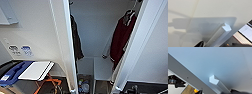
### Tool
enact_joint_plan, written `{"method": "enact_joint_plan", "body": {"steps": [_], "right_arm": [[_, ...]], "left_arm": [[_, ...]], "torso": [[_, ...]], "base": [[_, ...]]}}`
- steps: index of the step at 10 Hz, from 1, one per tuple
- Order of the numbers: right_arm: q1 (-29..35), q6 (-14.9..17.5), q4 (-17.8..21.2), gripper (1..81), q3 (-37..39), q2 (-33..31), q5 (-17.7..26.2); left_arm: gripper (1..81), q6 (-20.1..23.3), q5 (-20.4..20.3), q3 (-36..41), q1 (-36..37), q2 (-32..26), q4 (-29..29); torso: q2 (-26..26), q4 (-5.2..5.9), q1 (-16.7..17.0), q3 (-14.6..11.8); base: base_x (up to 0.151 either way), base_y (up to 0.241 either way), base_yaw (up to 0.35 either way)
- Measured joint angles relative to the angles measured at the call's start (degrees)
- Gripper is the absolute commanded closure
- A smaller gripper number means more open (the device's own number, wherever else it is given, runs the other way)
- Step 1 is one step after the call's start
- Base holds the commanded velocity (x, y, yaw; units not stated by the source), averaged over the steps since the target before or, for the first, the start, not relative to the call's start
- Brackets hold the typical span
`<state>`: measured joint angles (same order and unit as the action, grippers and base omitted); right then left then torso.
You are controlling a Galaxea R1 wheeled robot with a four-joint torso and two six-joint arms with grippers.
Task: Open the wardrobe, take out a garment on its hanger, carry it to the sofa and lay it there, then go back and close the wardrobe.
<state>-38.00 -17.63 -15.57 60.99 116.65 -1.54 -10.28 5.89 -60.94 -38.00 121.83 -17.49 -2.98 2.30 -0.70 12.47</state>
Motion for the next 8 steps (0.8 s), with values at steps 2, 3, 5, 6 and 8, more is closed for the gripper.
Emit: {"method": "enact_joint_plan", "body": {"steps": [2,3,5,6,8], "right_arm": [[-2.2,-0.2,-1.0,1.0,-5.0,-7.4,-2.0],[-3.6,-0.2,-1.3,1.0,-6.8,-10.6,-3.8],[-6.8,-0.6,-1.6,1.0,-9.2,-16.4,-7.4],[-10.1,-1.4,-2.1,1.0,-11.2,-18.9,-7.4],[-15.2,-1.6,-1.9,1.0,-9.1,-22.3,-8.8]], "left_arm": [[1.0,1.3,-6.7,2.2,-5.5,-8.3,-2.5],[1.0,1.7,-11.9,2.6,-8.6,-11.8,-3.1],[1.0,-0.4,-12.1,7.1,-22.7,-16.0,-4.6],[1.0,-0.4,-11.6,8.2,-30.9,-14.9,-5.7],[1.0,-0.5,-22.0,1.4,-33.3,-17.1,-6.3]], "torso": [[0.0,0.0,0.0,0.0],[0.0,0.0,0.0,0.0],[0.0,0.0,0.0,-0.1],[-0.1,0.0,0.1,-0.1],[-0.2,0.0,0.3,-0.2]], "base": [[0.0,0.0,0.0],[0.0,0.0,0.0],[0.0,0.0,0.0],[0.0,0.0,0.0],[0.0,0.0,0.0]]}}
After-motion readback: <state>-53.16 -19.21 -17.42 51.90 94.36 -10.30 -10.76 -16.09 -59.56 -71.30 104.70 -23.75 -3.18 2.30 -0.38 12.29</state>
